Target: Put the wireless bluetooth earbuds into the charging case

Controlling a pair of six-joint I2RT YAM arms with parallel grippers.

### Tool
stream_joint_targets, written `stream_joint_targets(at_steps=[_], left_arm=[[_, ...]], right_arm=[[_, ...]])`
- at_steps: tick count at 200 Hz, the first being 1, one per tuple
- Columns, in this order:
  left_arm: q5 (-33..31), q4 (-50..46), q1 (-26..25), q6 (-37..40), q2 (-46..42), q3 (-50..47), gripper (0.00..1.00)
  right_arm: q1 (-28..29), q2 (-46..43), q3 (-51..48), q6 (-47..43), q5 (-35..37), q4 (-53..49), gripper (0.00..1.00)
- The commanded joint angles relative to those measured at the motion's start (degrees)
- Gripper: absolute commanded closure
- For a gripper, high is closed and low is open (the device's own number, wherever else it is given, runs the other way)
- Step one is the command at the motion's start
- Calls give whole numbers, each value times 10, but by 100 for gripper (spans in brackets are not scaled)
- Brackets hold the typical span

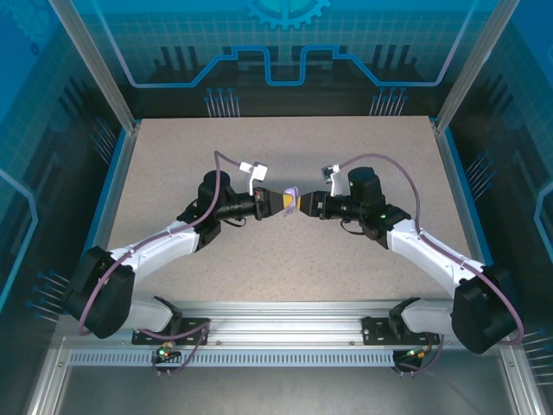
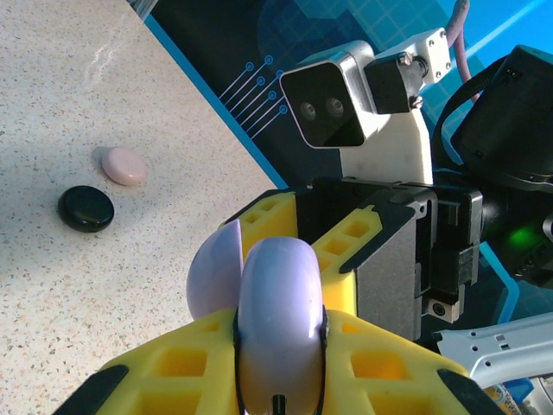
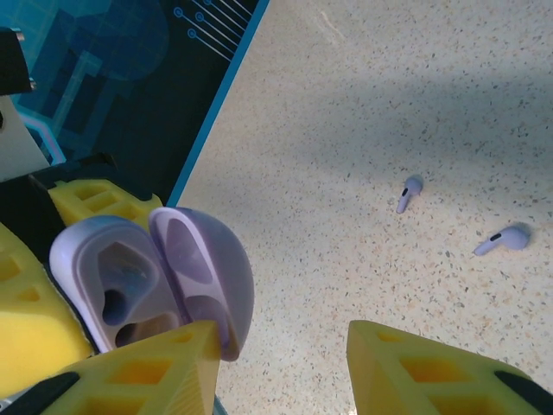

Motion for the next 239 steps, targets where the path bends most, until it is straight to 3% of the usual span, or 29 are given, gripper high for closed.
stream_joint_targets(at_steps=[1, 82, 114, 178, 215, 226, 239], left_arm=[[17, 25, 0, -4, -12, -1, 100], [18, 34, -1, -12, -14, -1, 100], [18, 36, -2, -14, -12, -3, 100], [18, 39, -6, -17, -8, -8, 100], [9, 29, -5, -16, -8, -7, 100], [-4, 18, -6, -13, -10, -6, 81], [-21, -1, -5, -6, -16, -3, 47]], right_arm=[[3, 3, 21, 1, 4, 9, 56], [5, 34, 31, 9, -2, 22, 63], [6, 39, 40, 8, -2, 23, 72], [9, 54, 65, 4, -7, 20, 100], [8, 52, 70, -10, 3, -1, 100], [9, 50, 75, -20, 12, -18, 100], [9, 48, 84, -40, 28, -47, 100]])
